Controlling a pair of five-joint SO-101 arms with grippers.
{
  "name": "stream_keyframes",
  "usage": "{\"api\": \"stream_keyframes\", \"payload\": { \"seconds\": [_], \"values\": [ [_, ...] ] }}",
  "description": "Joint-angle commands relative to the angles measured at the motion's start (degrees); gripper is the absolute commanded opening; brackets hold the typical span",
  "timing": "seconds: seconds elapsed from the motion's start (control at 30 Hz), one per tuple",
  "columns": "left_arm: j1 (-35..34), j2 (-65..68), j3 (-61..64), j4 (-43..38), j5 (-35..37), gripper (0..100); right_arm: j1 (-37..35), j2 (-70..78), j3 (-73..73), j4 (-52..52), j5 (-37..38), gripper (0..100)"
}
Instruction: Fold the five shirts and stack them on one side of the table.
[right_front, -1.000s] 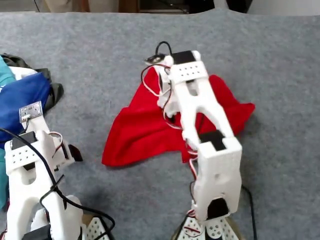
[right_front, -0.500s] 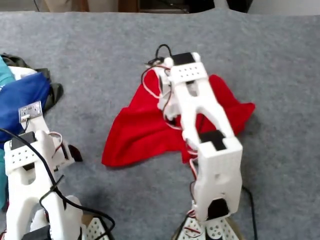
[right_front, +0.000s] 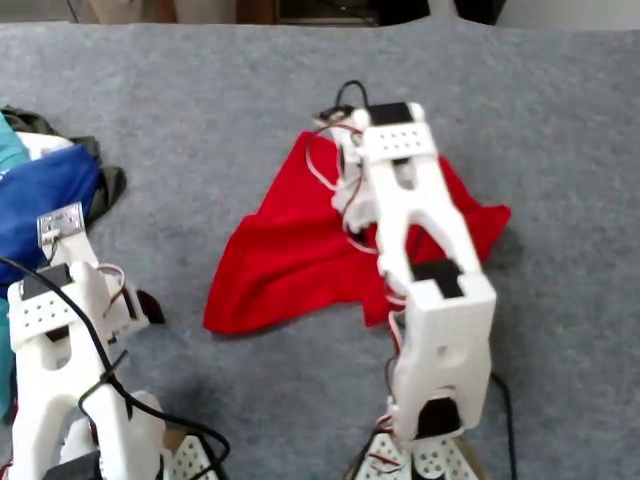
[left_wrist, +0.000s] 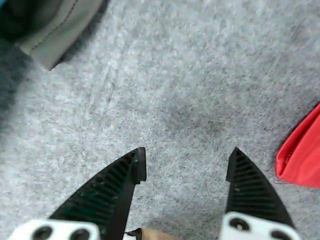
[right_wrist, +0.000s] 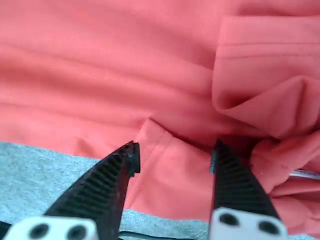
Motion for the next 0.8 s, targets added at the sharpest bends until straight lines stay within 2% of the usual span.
{"api": "stream_keyframes", "payload": {
  "seconds": [0.0, 0.27, 0.33, 0.47, 0.77],
  "values": [
    [-0.09, -1.36, -0.26, 0.09, -0.44, 27, -1.45, -0.04, 0.13, -0.35, 0.09, 23.1],
    [-0.44, -1.36, -0.26, 0.09, -0.44, 27, -2.95, 6.29, 0.57, -2.46, -0.26, 22.6],
    [-0.44, -1.36, -0.26, 0.44, -0.44, 27, -2.42, 7.52, 0.40, -2.37, -0.18, 17.8],
    [-0.18, -1.36, -0.26, 1.23, -0.44, 27, -0.84, 7.69, 0.40, -2.37, 0.00, 0.5],
    [-0.18, -1.36, -0.26, 1.23, -0.44, 27, 1.36, 7.60, 0.31, -0.62, 0.09, 3.0]
  ]
}}
